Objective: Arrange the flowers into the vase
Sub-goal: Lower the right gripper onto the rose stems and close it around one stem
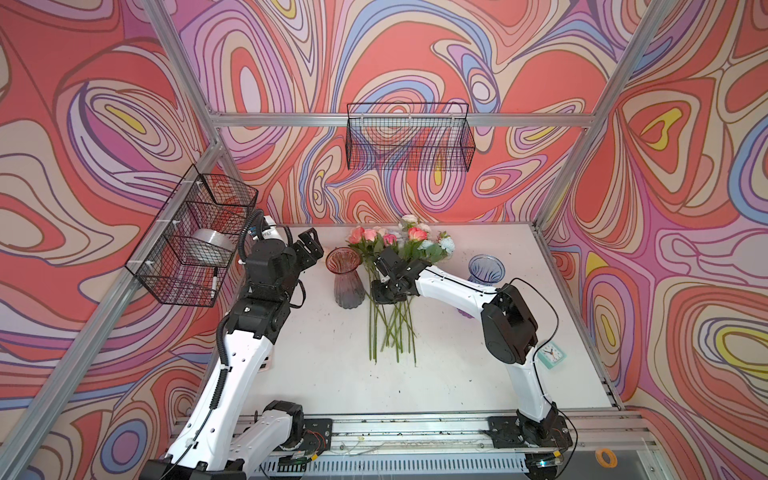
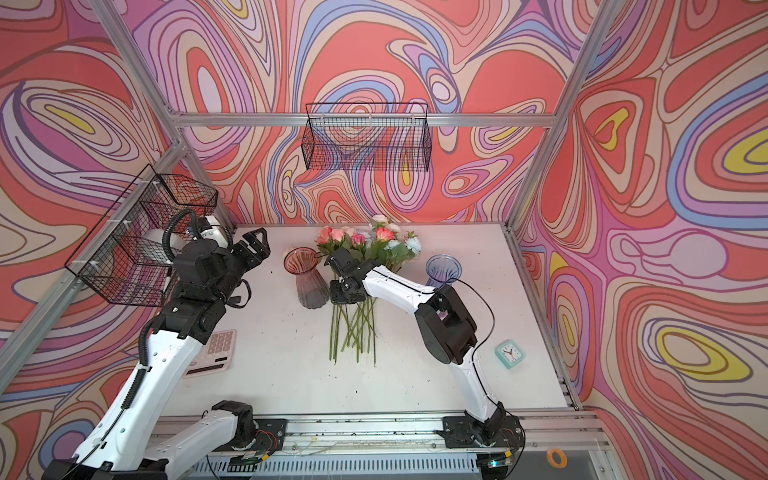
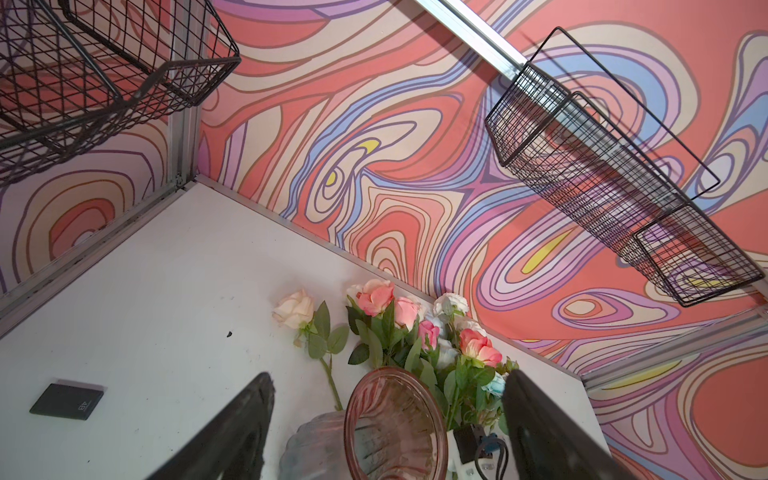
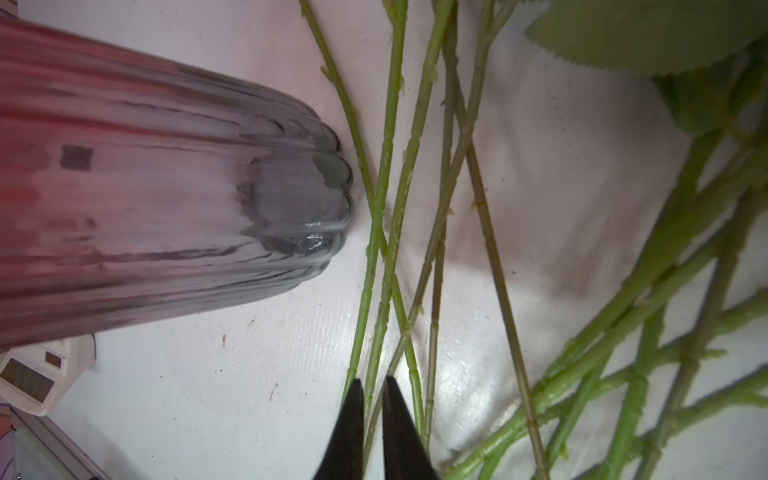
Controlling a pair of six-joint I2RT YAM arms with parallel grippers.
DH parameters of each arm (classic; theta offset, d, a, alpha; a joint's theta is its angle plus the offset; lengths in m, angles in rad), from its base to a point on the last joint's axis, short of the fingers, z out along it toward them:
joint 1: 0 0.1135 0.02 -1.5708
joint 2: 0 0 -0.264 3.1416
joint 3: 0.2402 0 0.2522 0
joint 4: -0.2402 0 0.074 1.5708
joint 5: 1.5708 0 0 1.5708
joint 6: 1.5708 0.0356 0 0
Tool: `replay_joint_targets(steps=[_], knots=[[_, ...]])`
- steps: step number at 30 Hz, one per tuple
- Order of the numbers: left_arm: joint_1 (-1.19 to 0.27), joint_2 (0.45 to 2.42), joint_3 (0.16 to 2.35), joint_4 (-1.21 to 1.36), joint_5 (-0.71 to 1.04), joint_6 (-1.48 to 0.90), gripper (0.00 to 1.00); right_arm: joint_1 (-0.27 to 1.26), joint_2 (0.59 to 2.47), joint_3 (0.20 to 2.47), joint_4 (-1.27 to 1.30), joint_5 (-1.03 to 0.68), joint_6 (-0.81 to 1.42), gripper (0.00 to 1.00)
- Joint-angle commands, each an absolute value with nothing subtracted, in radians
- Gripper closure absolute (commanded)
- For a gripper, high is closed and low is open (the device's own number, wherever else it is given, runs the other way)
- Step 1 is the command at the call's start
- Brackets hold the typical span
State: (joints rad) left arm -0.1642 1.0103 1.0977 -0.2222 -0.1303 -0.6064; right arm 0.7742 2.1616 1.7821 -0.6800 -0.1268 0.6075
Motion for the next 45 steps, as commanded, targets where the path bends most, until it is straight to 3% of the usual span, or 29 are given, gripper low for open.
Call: replay_joint_targets(steps=[1,25,32,36,45], knots=[[-0.155,1.017,1.089,-0.232,-0.119,-0.621,0.13,0.769,2.201,1.793,-0.646,-0.149,0.624,0.88],[-0.103,1.062,1.095,-0.228,-0.012,-0.681,0.14,0.746,2.303,1.860,-0.624,-0.170,0.627,0.85],[-0.086,1.071,1.094,-0.224,0.011,-0.695,0.14,0.735,2.297,1.862,-0.627,-0.170,0.625,0.91],[-0.073,1.080,1.095,-0.223,0.034,-0.710,0.15,0.728,2.244,1.819,-0.589,-0.182,0.639,0.98],[-0.063,1.096,1.088,-0.183,0.132,-0.729,0.16,0.728,1.996,1.670,-0.547,-0.117,0.642,1.00]])
